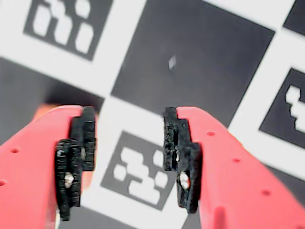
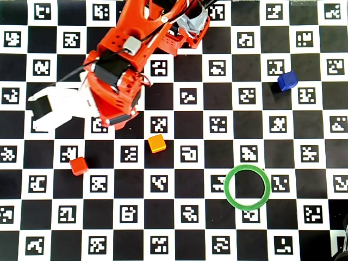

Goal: Grab the red cube then put it in the green circle then put the blue cube on top and finally the orange cube on top

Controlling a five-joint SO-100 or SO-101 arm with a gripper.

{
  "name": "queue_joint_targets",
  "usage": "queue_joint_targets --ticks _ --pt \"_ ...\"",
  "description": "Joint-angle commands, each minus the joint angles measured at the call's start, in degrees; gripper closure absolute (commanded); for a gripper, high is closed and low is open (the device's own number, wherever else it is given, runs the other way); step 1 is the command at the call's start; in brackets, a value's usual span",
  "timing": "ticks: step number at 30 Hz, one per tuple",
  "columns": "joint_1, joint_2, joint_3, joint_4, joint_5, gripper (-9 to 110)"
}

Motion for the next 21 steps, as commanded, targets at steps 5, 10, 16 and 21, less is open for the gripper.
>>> queue_joint_targets --ticks 5,10,16,21 --pt "2.81 -3.60 -11.16 5.62 -3.96 80" --pt "3.43 -6.86 -15.47 5.45 -4.31 73" --pt "3.16 -13.27 -21.88 5.62 -2.02 69" --pt "3.08 -20.04 -27.60 5.19 -1.23 67"
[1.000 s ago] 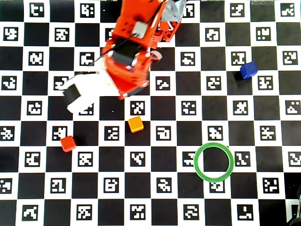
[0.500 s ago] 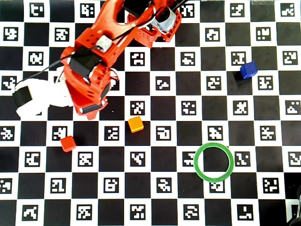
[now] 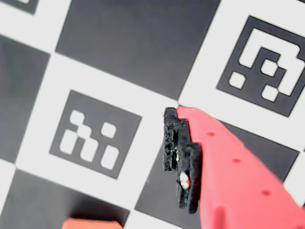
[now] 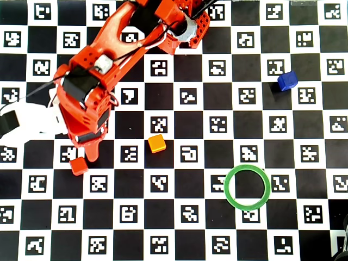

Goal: Grab the red cube then put it in the green circle then put the blue cube on top and finally the orange cube on top

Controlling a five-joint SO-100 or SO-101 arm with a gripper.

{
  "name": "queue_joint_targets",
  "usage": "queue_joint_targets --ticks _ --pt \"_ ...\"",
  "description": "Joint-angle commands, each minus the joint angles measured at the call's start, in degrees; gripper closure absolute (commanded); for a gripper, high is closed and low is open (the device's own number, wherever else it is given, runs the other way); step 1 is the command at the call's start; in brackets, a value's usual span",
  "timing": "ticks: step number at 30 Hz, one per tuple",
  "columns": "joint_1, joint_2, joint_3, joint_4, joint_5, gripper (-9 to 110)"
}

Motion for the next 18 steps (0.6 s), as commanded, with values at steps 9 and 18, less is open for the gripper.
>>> queue_joint_targets --ticks 9,18 --pt "0.79 -10.90 -11.34 3.69 -1.76 65" --pt "2.29 -18.63 -14.85 -0.09 -2.90 64"
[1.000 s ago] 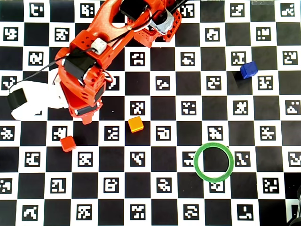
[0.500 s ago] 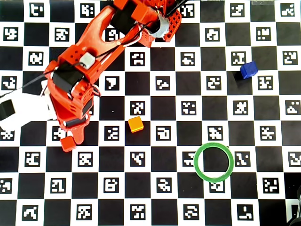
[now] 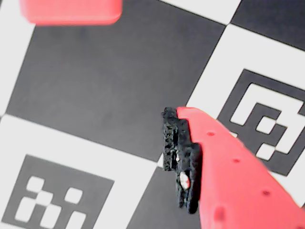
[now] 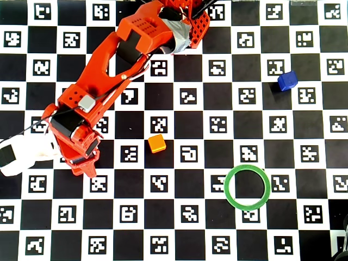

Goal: Grab the red cube then put it in the green circle then put the blue cube on top and finally the orange cube on top

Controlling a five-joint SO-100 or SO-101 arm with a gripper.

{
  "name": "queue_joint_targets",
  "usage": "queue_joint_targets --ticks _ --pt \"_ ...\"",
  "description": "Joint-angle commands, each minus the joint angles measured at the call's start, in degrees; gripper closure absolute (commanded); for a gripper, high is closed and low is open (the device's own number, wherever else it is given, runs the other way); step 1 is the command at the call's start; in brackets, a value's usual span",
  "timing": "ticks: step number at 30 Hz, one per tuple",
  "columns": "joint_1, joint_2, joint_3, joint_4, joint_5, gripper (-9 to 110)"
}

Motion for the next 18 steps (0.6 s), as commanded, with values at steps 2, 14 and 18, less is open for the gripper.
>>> queue_joint_targets --ticks 2,14,18 --pt "1.49 0.09 -5.19 -1.23 -1.14 64" --pt "1.85 -4.66 -5.27 -8.96 -1.05 64" --pt "1.85 -5.45 -5.19 -10.81 -0.97 64"
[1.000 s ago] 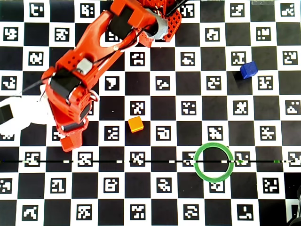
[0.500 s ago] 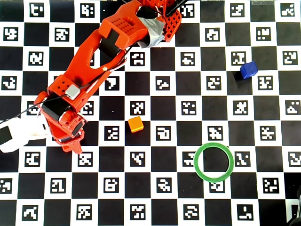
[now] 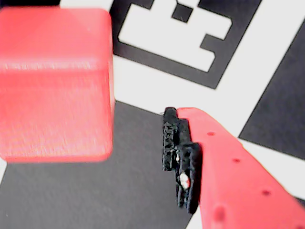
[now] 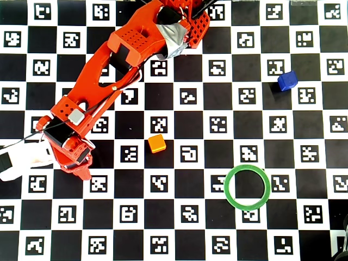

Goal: Grab the red cube then put it in the green circle then put the blue cube on top and finally the orange cube on top

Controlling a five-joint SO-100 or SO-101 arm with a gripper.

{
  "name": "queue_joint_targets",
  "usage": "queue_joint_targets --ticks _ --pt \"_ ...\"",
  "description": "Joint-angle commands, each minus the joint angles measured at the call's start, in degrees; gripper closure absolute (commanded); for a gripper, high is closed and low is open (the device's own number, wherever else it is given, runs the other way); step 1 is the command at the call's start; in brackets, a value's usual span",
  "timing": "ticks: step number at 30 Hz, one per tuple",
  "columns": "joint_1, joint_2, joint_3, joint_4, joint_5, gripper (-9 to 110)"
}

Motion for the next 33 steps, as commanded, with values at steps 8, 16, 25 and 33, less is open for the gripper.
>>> queue_joint_targets --ticks 8,16,25,33 --pt "0.53 1.23 -4.13 -4.22 0.88 65" --pt "0.26 0.88 -2.46 -5.27 1.23 66" --pt "-0.53 0.79 -0.79 -5.71 2.02 67" --pt "-1.41 1.23 0.79 -5.71 2.55 74"
